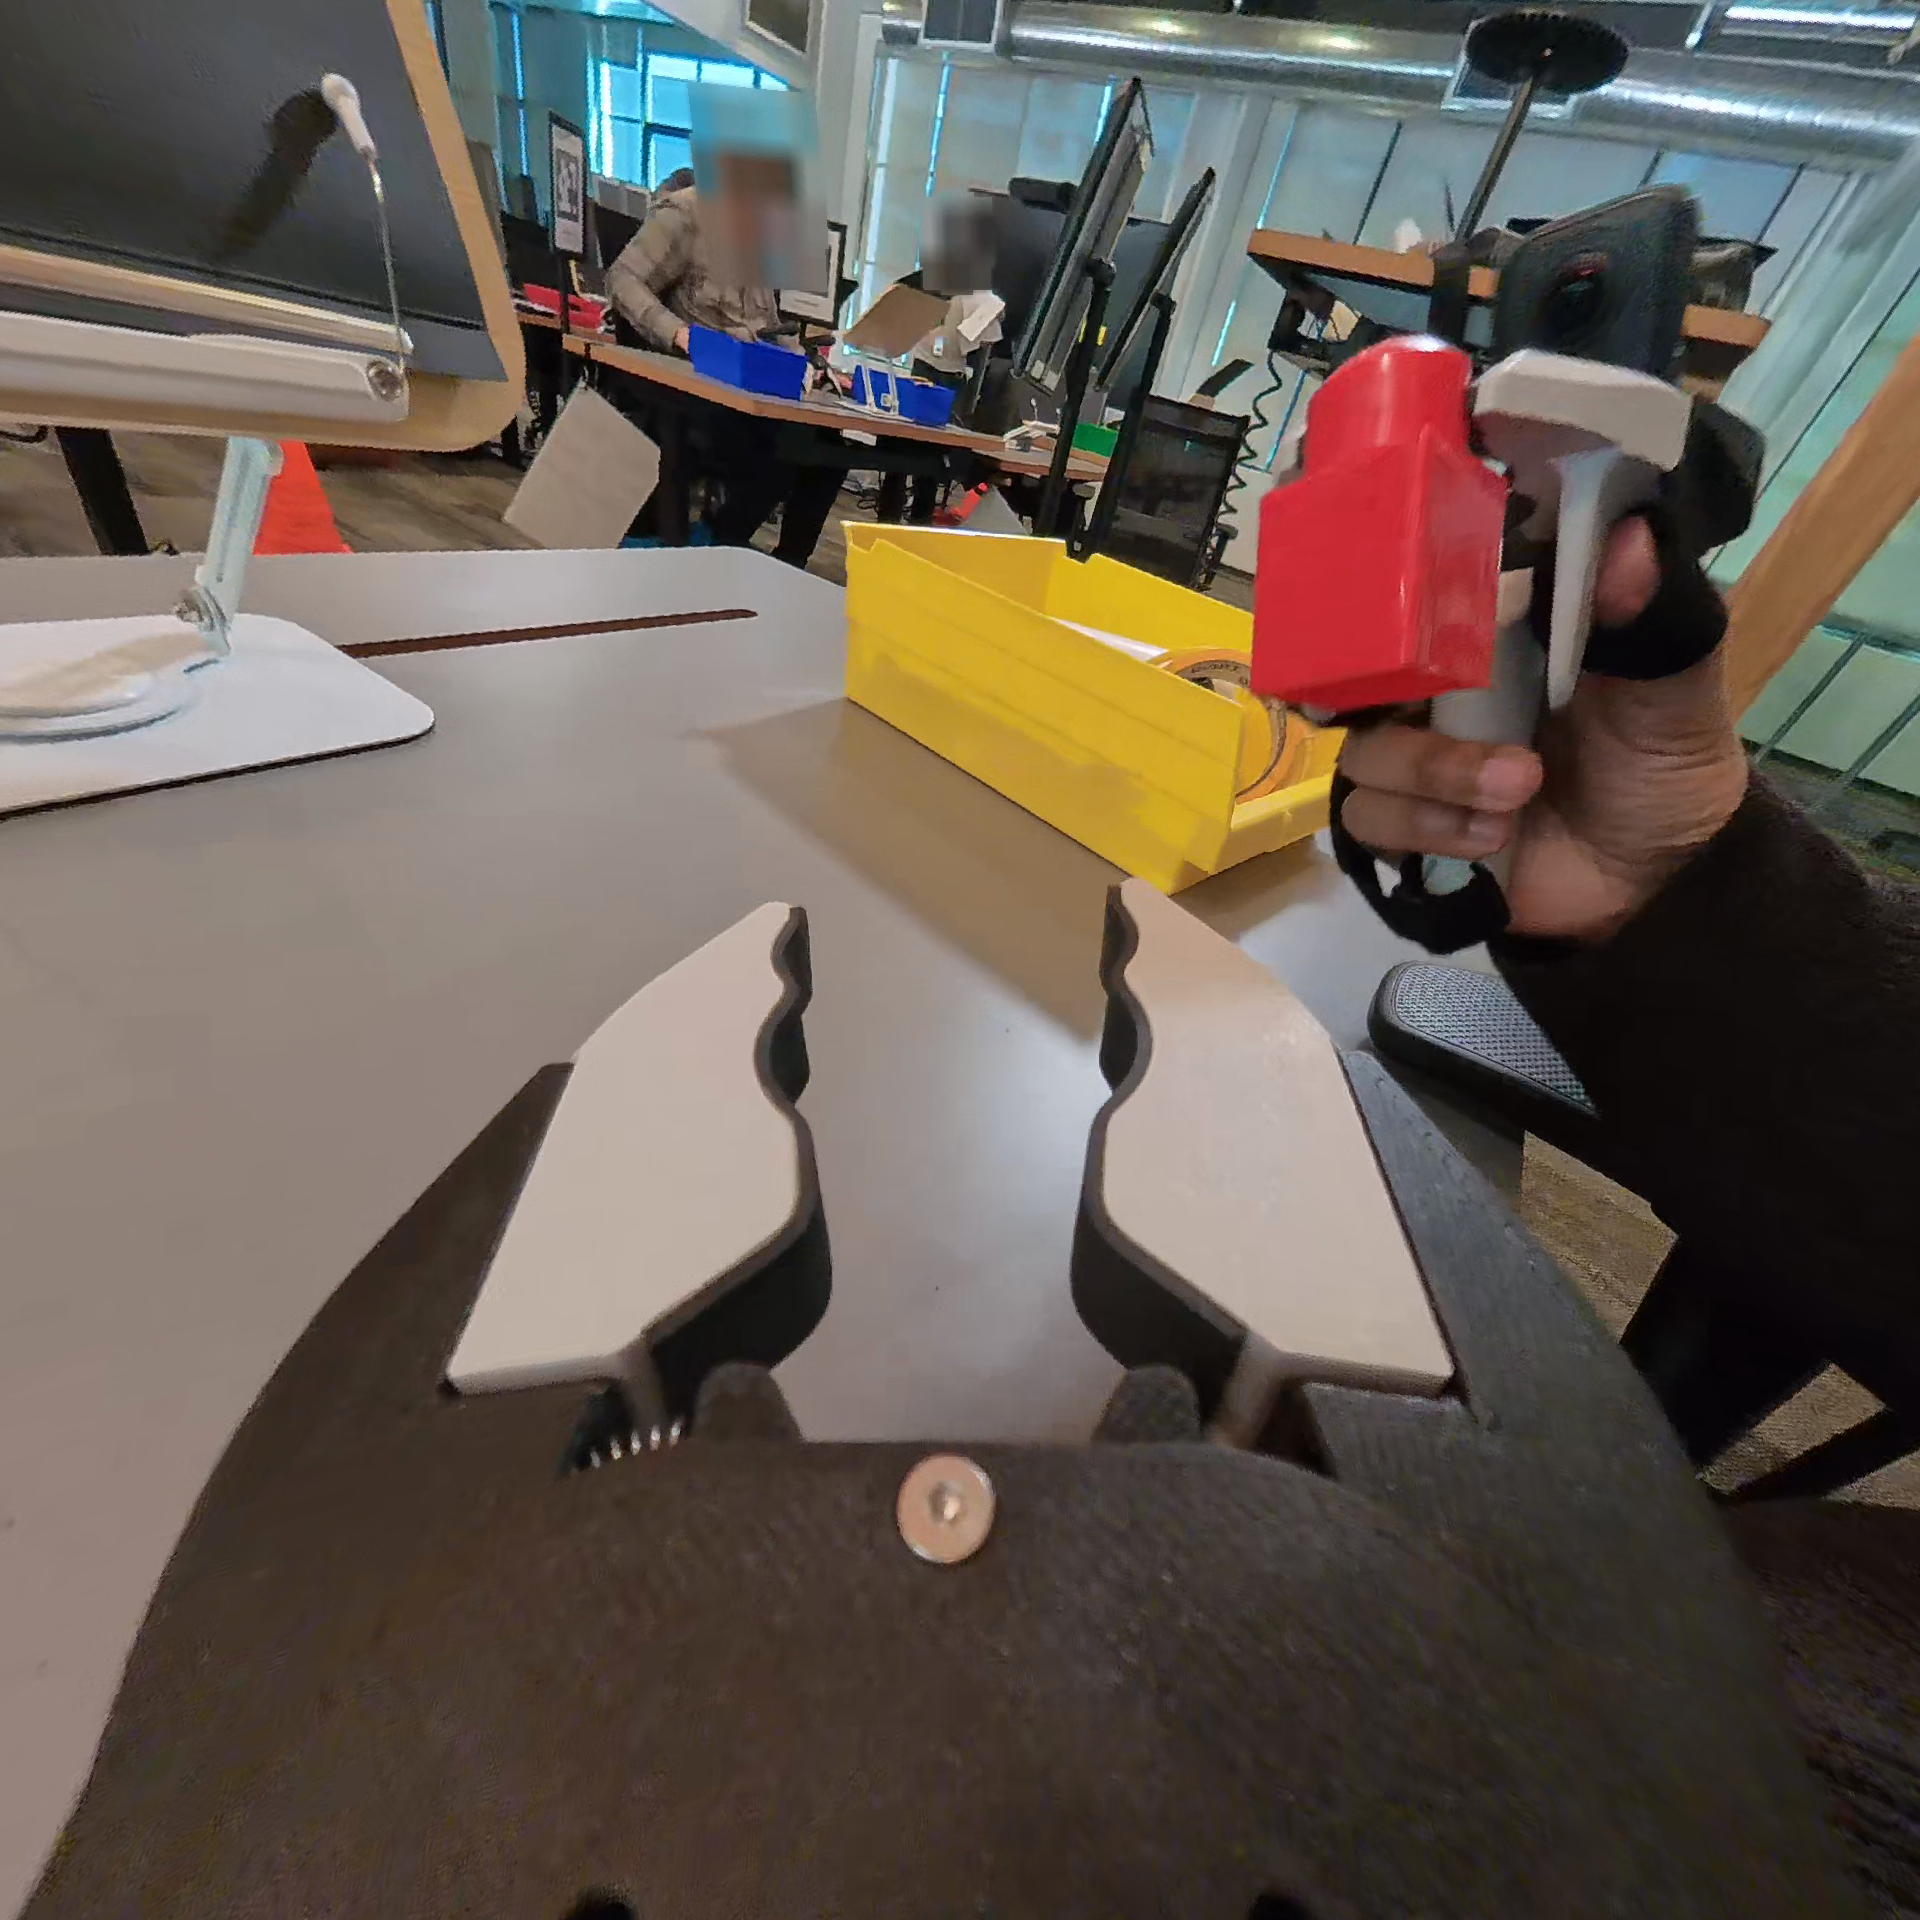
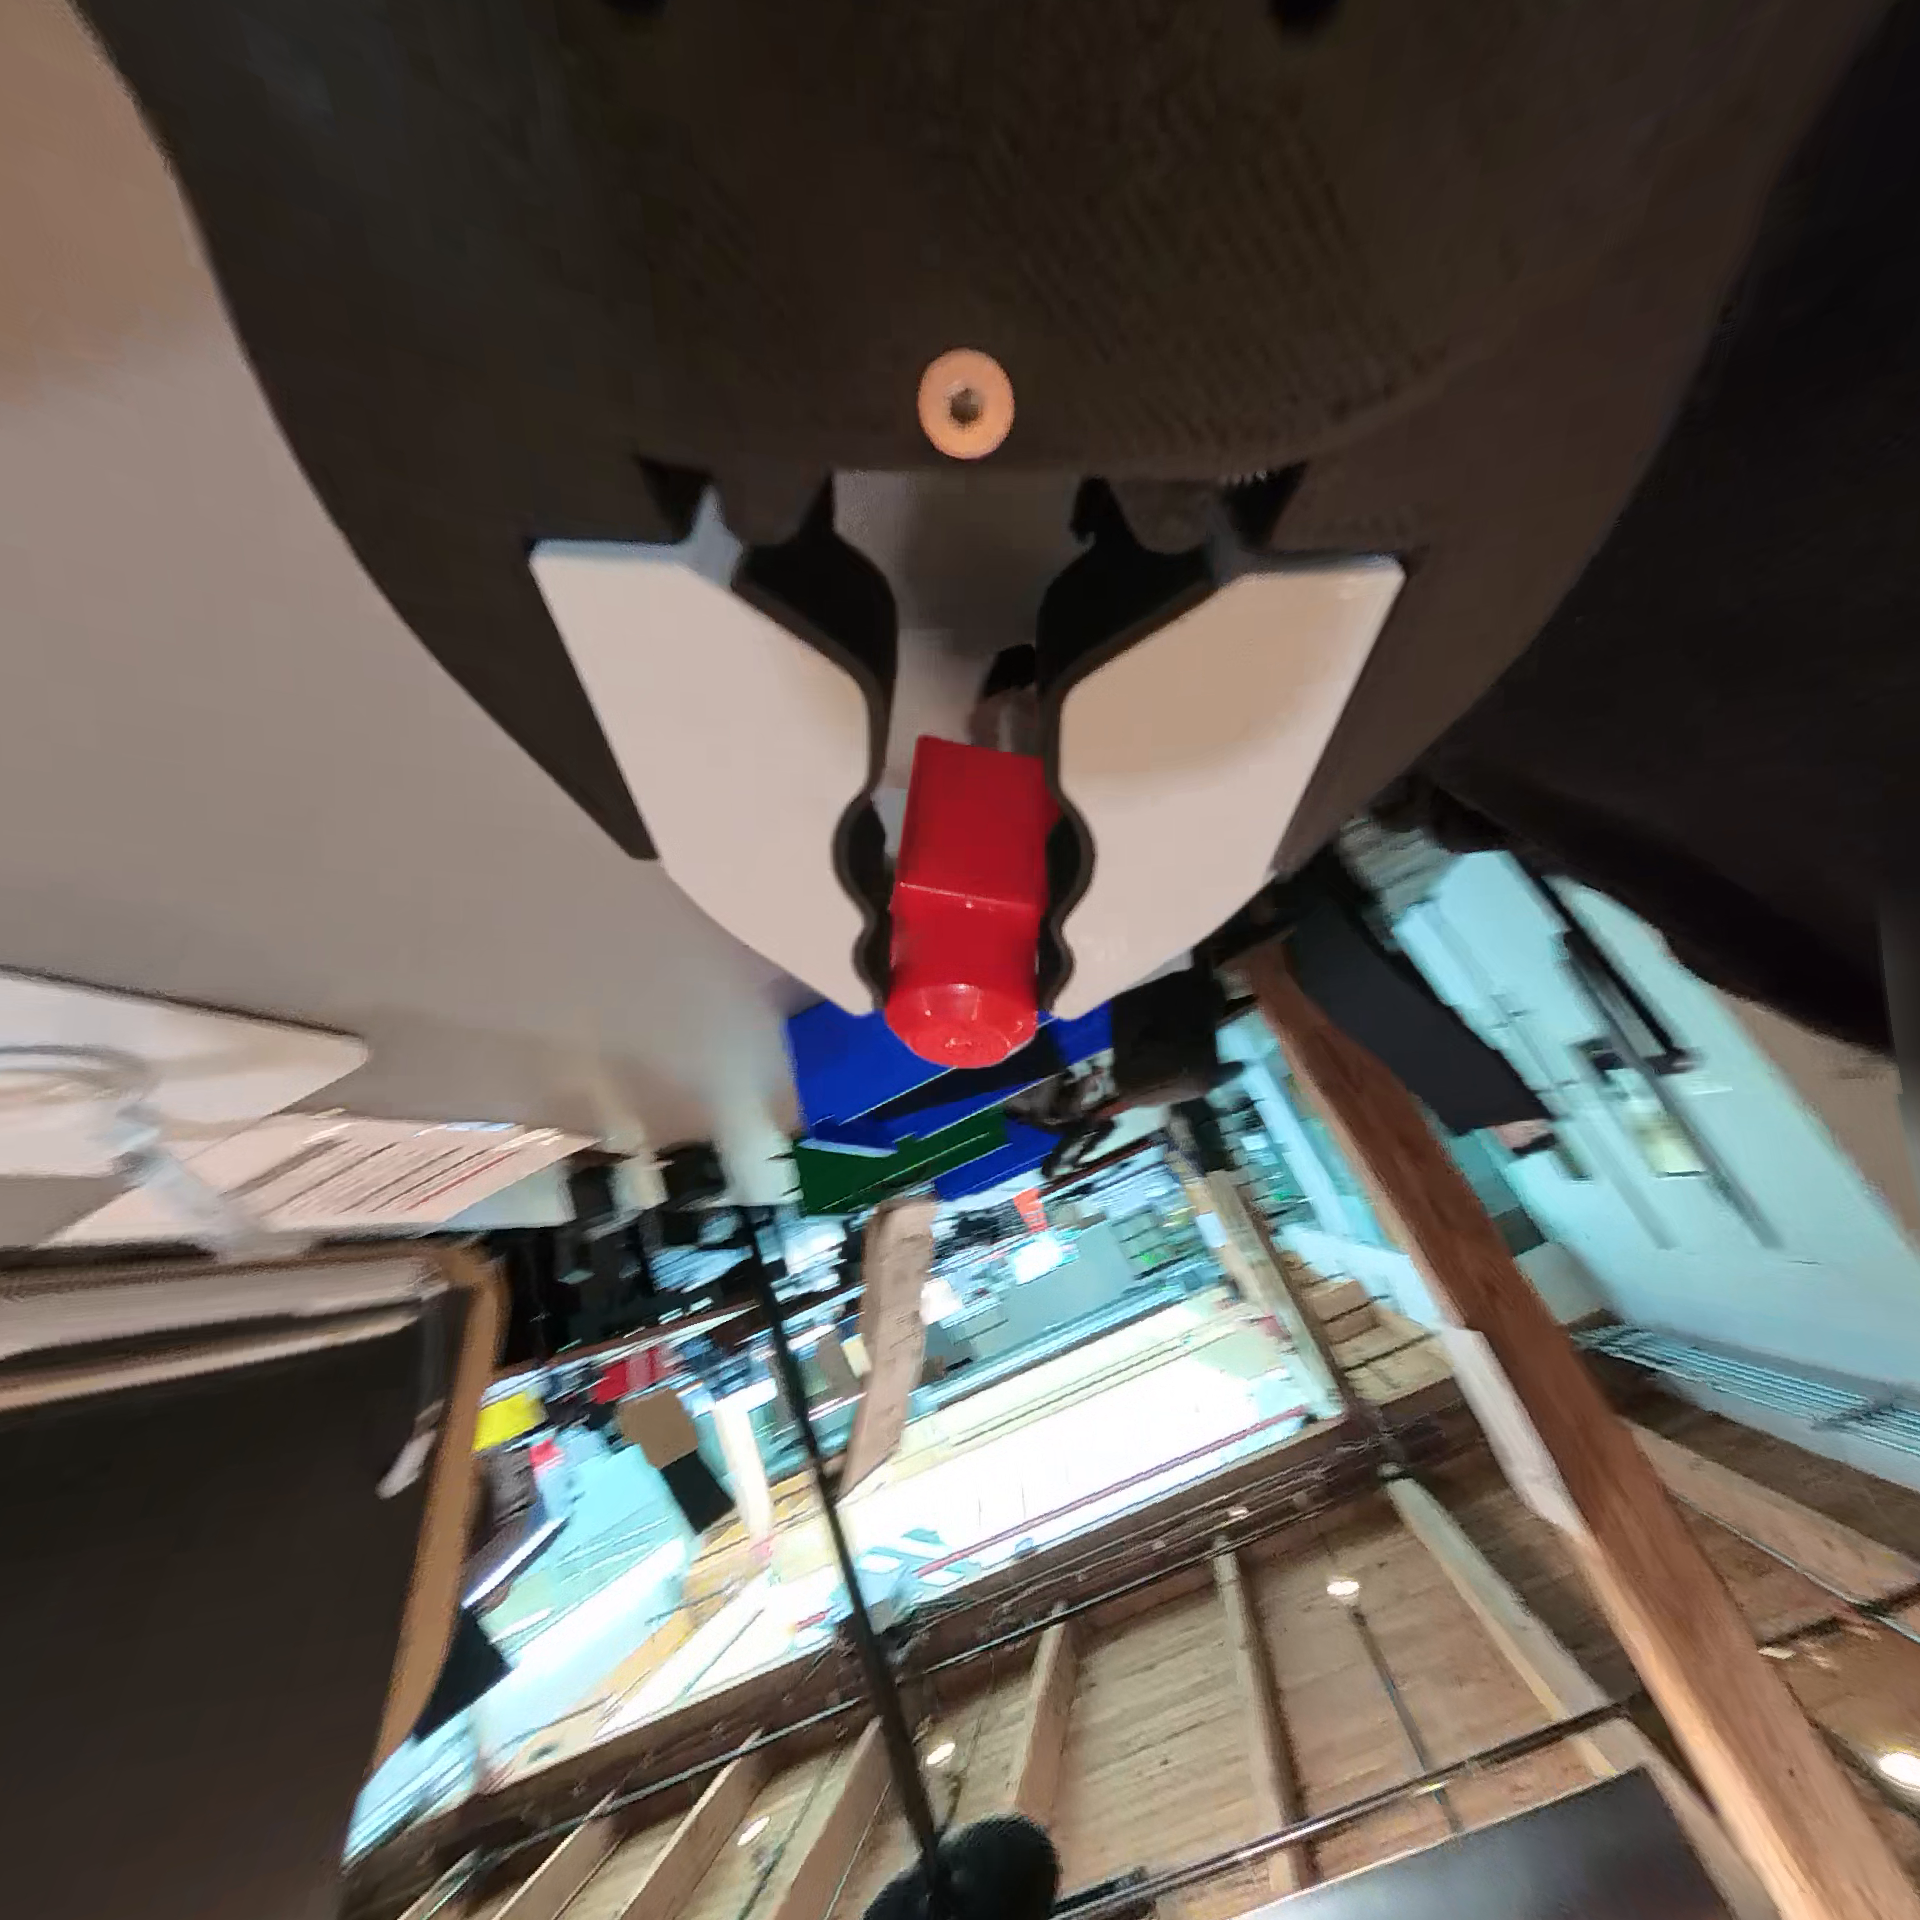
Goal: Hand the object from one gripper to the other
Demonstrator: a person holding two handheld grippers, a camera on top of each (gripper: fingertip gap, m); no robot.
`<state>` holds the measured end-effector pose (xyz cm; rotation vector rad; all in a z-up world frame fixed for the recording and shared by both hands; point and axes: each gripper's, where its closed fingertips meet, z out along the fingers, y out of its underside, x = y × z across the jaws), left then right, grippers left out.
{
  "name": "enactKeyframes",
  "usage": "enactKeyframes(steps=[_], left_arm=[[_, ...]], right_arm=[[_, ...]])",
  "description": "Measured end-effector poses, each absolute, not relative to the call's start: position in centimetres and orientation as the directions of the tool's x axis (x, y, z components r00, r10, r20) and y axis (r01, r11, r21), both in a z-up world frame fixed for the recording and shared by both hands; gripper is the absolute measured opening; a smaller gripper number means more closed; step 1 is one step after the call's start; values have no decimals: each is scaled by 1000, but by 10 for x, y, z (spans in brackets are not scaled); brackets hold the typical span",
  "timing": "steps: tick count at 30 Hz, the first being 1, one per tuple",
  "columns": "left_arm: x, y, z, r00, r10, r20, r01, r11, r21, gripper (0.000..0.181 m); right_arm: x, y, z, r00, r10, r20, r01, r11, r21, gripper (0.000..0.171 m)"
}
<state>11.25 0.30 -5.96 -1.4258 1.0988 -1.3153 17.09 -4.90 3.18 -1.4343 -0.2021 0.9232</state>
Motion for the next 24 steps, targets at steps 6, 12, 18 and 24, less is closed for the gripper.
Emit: enactKeyframes(steps=[6, 12, 18, 24], left_arm=[[111, 13, -64, 58, -958, 282, -45, -285, -958, 53], [111, 21, -66, 60, -933, 355, -34, -357, -933, 52], [108, 29, -67, 75, -924, 374, -26, -377, -926, 51], [107, 31, -67, 80, -924, 374, -24, -377, -926, 51]], right_arm=[[309, -93, 47, 948, 106, -301, -313, 120, -942, 27], [388, -117, -21, 920, -348, -178, -243, -153, -958, 27], [413, -130, -59, 872, -487, 56, -165, -398, -903, 28], [431, -157, -50, 846, -532, 24, -191, -345, -919, 27]])
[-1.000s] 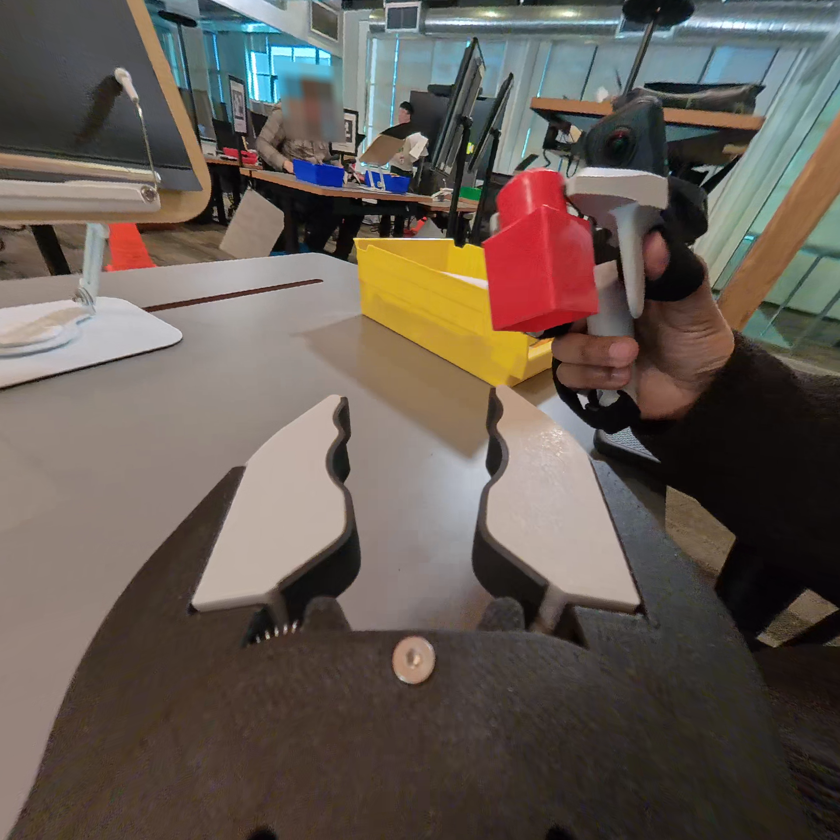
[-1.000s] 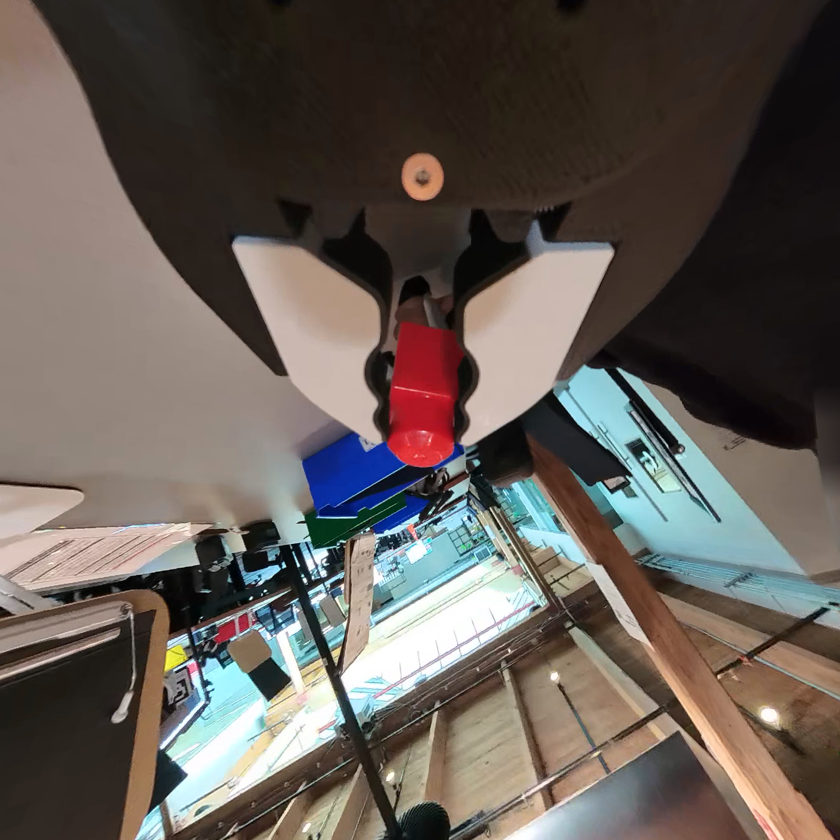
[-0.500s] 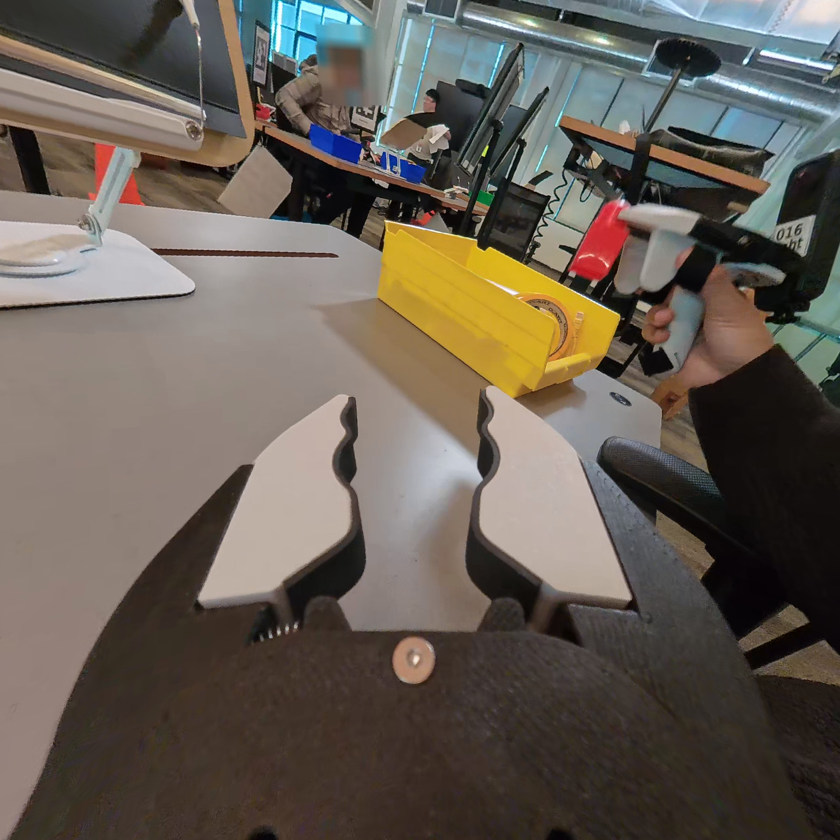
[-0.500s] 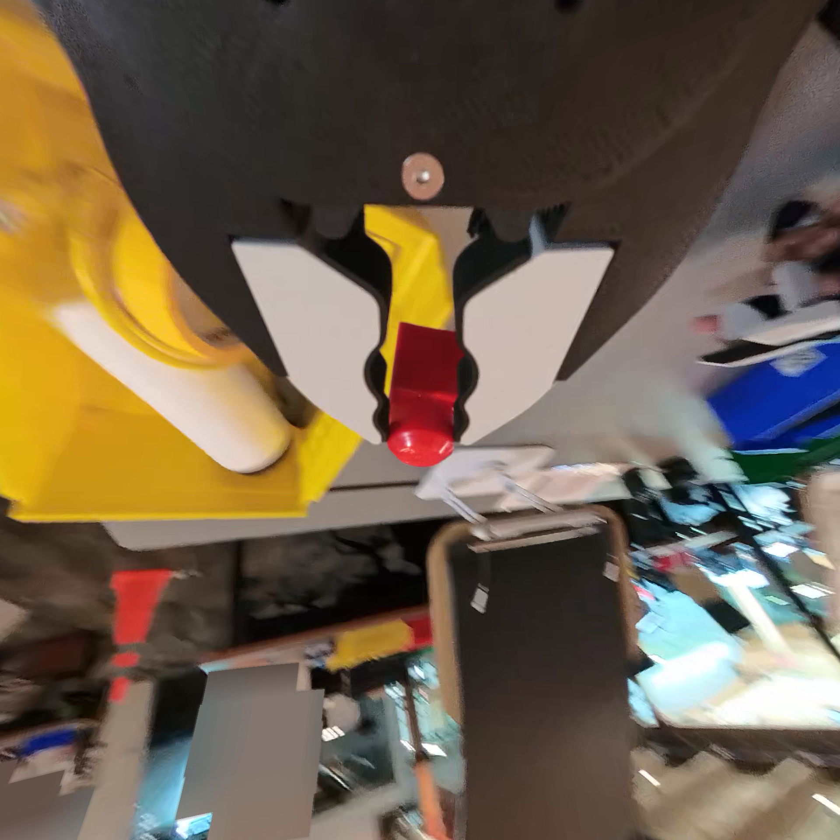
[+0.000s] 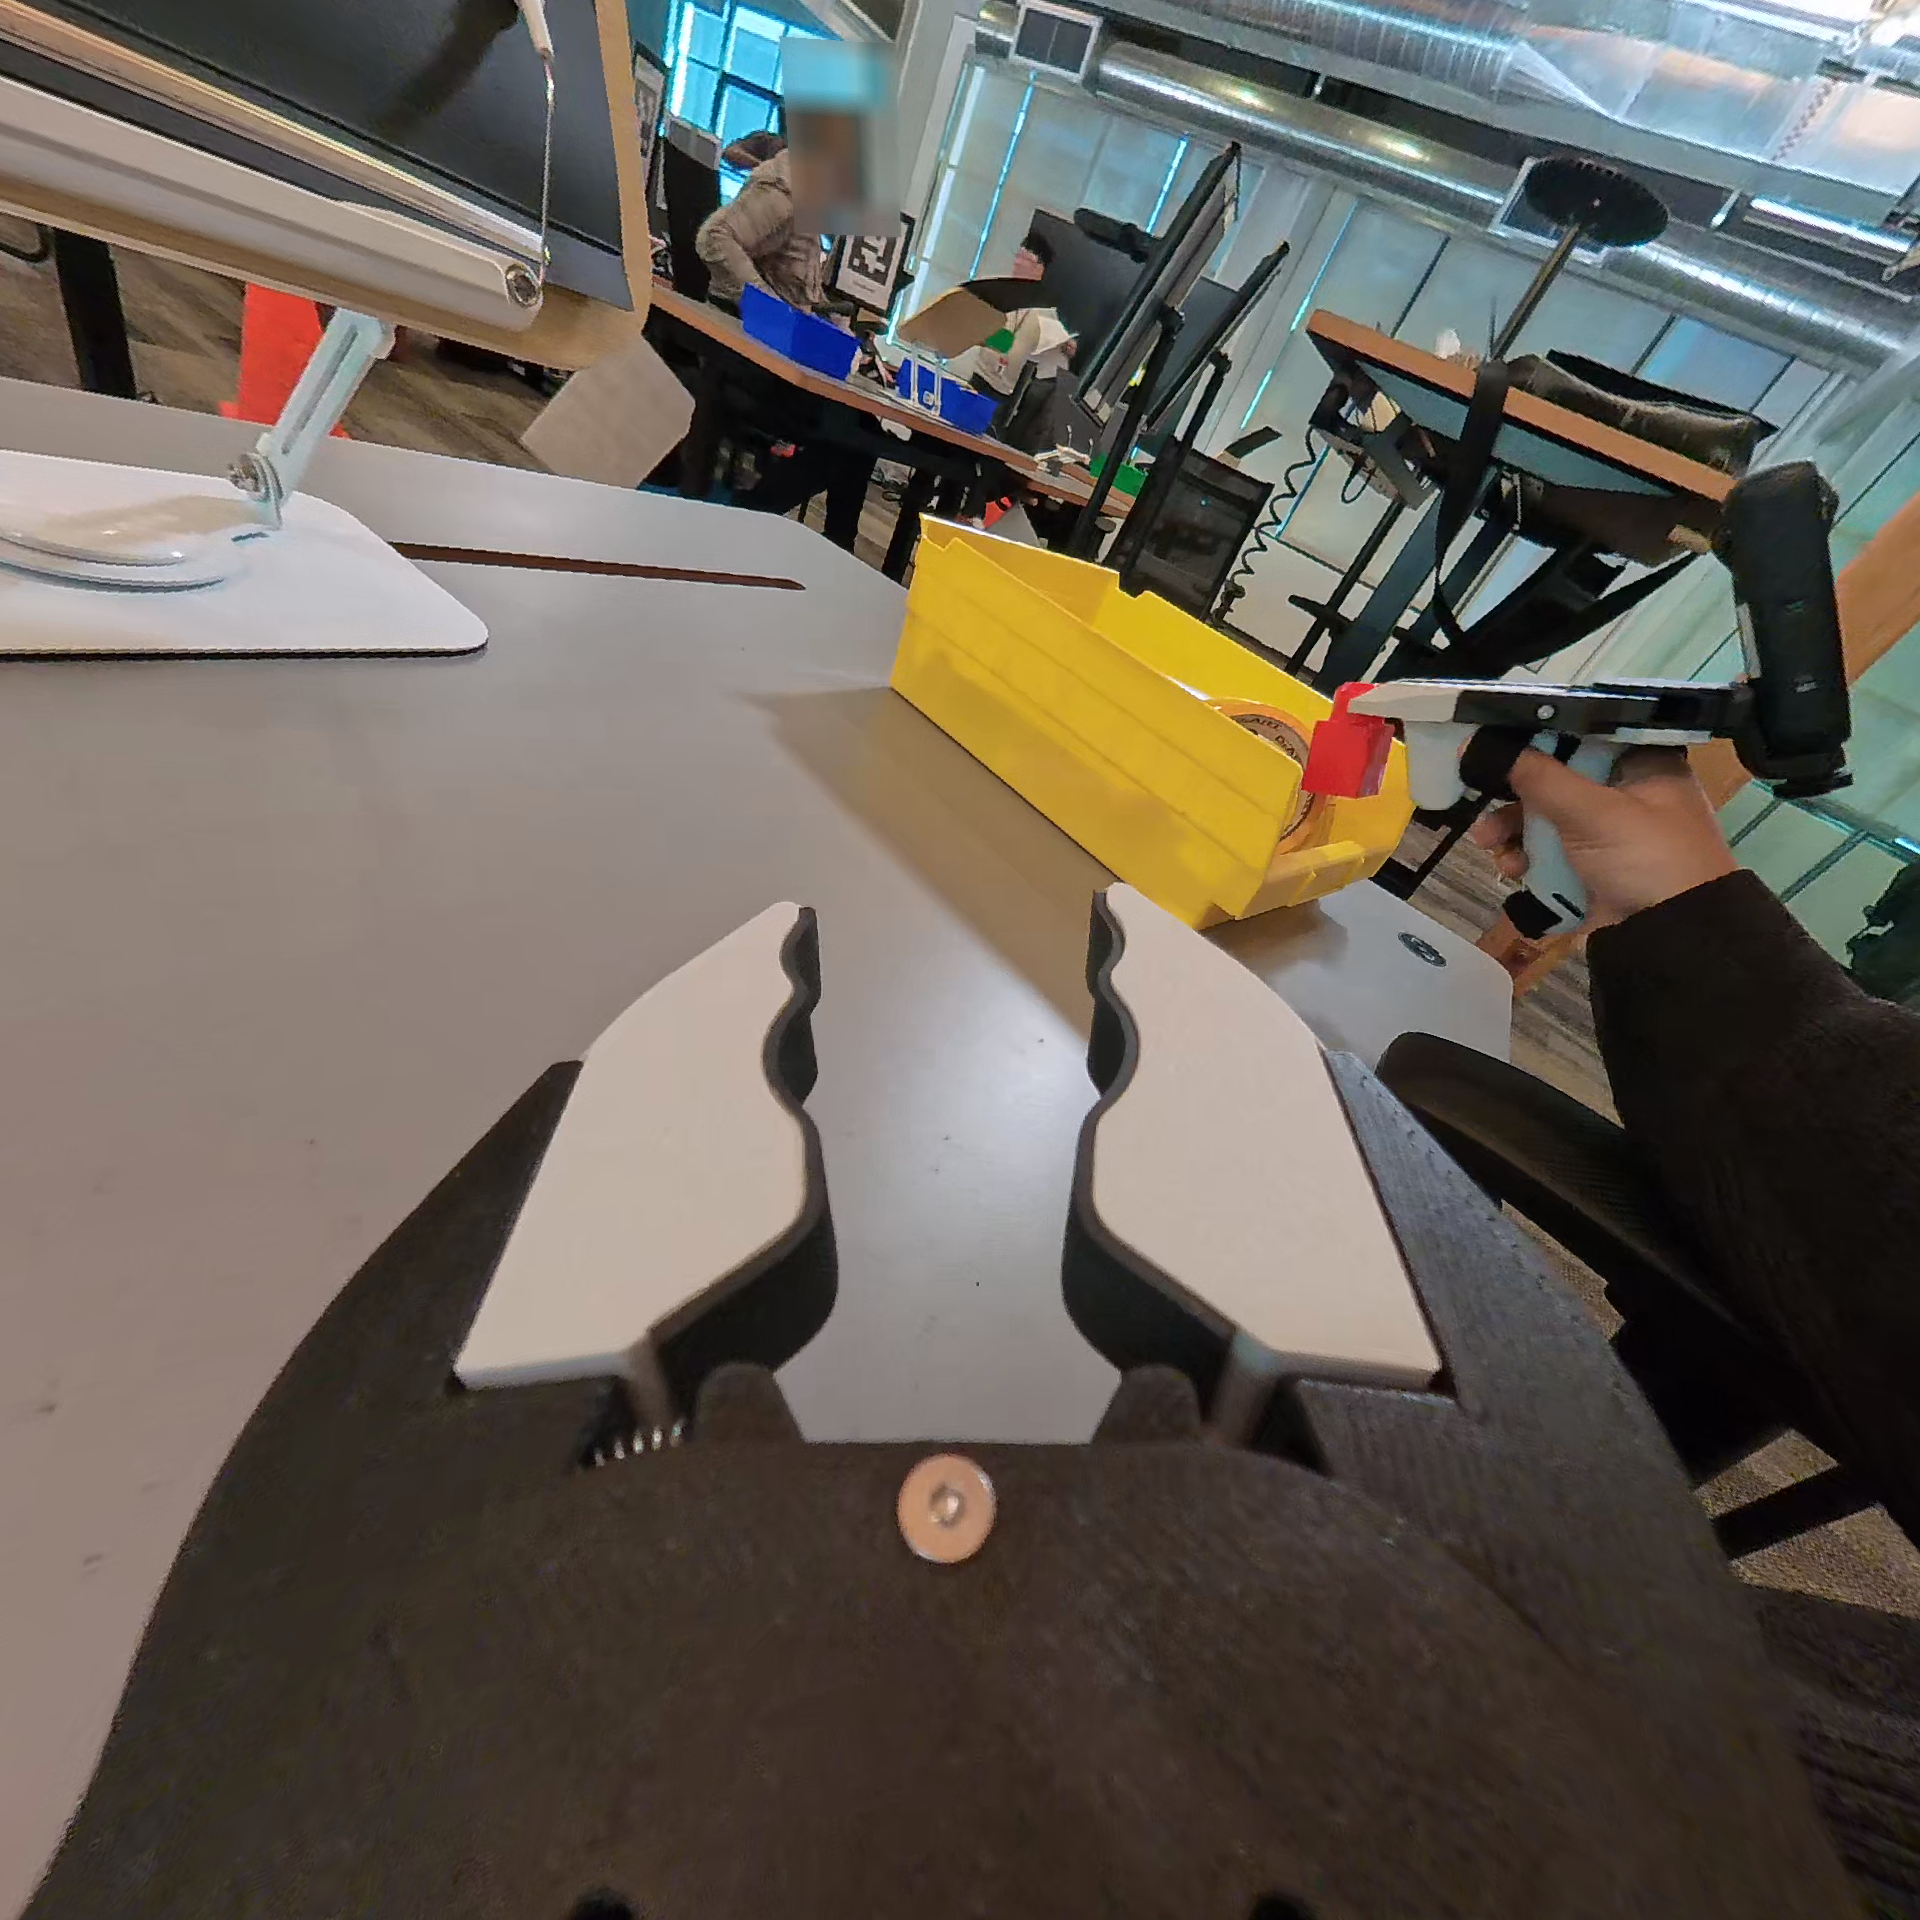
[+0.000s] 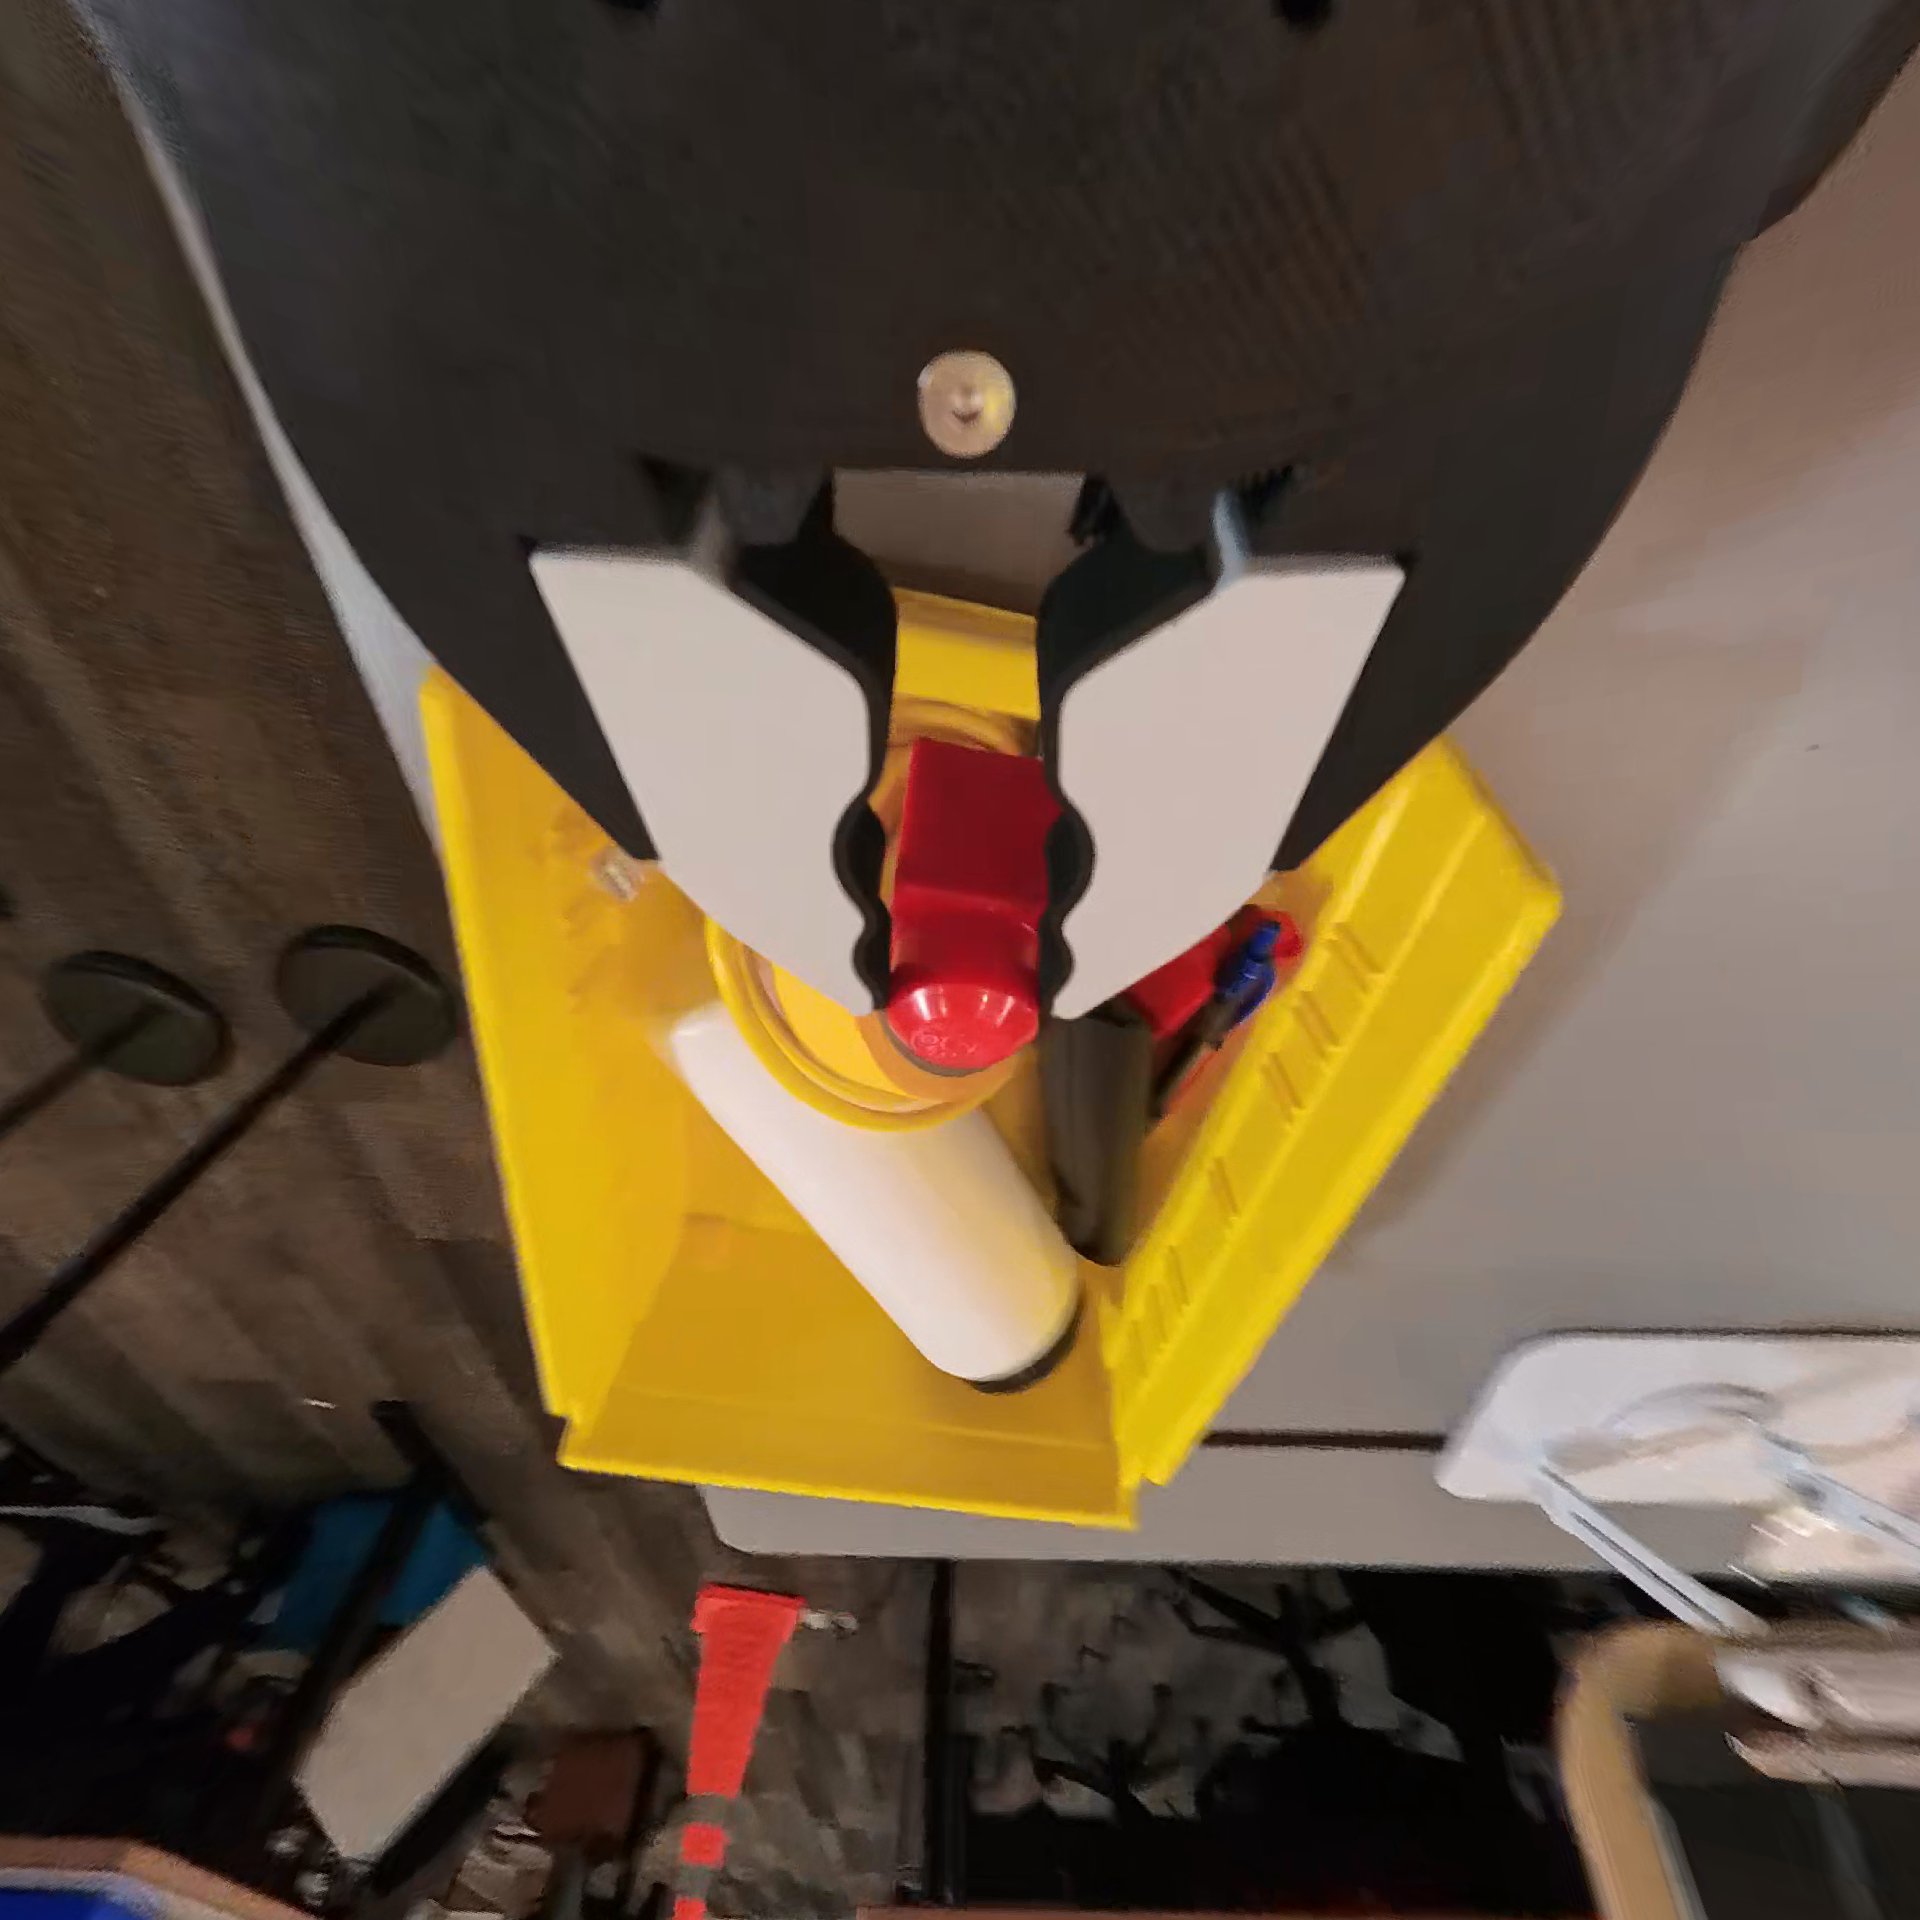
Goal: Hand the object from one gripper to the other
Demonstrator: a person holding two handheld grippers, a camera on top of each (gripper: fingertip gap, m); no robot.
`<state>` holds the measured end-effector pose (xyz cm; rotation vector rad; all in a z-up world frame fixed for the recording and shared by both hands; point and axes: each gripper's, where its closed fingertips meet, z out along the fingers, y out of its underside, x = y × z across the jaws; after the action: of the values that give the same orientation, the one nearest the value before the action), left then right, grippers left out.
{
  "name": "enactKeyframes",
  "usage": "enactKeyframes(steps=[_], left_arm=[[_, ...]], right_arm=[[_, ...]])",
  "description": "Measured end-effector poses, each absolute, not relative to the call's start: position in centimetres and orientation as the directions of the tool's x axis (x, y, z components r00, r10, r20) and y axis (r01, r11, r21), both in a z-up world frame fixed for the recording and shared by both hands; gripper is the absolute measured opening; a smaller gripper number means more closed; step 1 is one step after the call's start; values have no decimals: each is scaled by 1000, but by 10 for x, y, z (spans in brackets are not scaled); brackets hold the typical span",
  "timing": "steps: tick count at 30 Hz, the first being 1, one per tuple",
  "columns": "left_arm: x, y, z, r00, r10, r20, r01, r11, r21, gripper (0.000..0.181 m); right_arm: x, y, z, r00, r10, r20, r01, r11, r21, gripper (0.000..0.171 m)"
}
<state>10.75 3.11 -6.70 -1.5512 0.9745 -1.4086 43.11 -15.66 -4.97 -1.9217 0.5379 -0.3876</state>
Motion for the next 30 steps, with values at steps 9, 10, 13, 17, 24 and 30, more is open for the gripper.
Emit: enactKeyframes(steps=[9, 10, 13, 17, 24, 30], left_arm=[[107, 34, -66, 85, -924, 373, -19, -375, -927, 50], [107, 35, -67, 86, -923, 375, -19, -378, -926, 50], [106, 36, -66, 87, -921, 380, -18, -383, -923, 50], [106, 38, -66, 89, -920, 382, -16, -384, -923, 50], [106, 41, -66, 96, -915, 391, -10, -394, -919, 50], [102, 50, -64, 121, -915, 384, 2, -387, -922, 52]], right_arm=[[438, -145, -62, 847, -504, 170, -54, -399, -915, 28], [438, -144, -63, 844, -505, 181, -51, -411, -910, 28], [439, -144, -60, 833, -520, 186, -51, -408, -912, 38], [440, -148, -49, 826, -544, 148, -56, -339, -939, 39], [428, -143, -25, 857, -514, 36, -70, -186, -980, 36], [382, -112, -2, 933, -360, 19, -25, -118, -993, 35]])
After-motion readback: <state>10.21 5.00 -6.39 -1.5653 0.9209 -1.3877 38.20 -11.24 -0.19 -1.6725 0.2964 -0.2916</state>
